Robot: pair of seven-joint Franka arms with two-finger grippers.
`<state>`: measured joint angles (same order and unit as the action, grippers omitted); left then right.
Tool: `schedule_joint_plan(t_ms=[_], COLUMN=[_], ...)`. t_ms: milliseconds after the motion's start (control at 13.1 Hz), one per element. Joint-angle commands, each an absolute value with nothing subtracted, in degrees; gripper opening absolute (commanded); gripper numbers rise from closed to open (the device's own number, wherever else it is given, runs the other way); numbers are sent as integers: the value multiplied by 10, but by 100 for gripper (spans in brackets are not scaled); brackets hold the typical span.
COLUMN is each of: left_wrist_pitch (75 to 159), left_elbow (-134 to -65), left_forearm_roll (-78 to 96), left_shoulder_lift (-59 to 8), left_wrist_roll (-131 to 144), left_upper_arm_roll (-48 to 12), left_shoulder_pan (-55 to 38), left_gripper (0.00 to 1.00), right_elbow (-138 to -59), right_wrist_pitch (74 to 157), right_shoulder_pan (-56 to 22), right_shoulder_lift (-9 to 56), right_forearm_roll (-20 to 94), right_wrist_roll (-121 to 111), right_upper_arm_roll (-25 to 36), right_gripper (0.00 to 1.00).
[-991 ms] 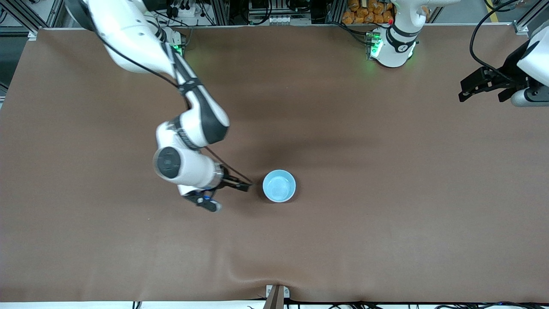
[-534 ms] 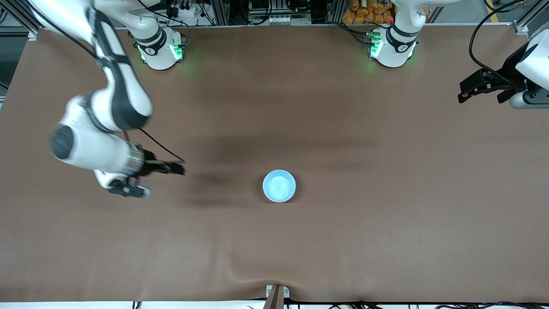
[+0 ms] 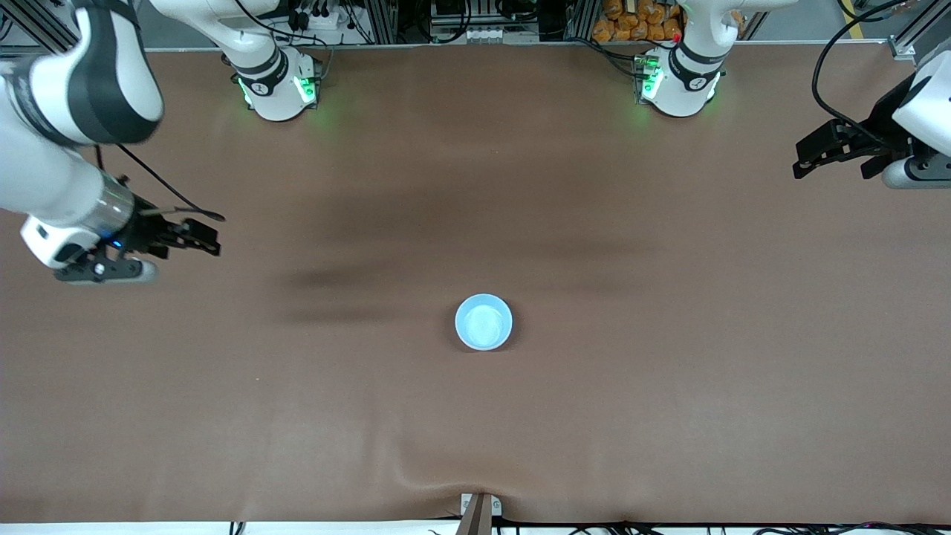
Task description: Stack pink and blue bowls on white bowl
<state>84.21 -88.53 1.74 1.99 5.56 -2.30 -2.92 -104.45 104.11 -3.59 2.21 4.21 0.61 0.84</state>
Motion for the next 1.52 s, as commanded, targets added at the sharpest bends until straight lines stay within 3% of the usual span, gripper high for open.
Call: schedule_joint_plan(t_ms=[0,610,1448], left_wrist_pitch=[843,842,842], left_elbow=[-875,-875,-853], left_forearm_roll=[25,21,18], left_shoulder_lift=[16,13,9], left_wrist_roll=[50,57,50], left_upper_arm_roll=[-23,-24,-24], left_shoulder_pan=[-30,-33,-31], left_gripper=[100,100,100], right_elbow=[-978,-855,-854], right_wrist_pitch=[951,807,808], right_shoulder_pan=[-14,-4,-4], right_shoulder_lift=[12,-9,-11], right_forearm_roll=[14,-11,-3], right_wrist_roll=[-6,-26,33], right_upper_arm_roll=[2,4,3], right_gripper=[100,100,100])
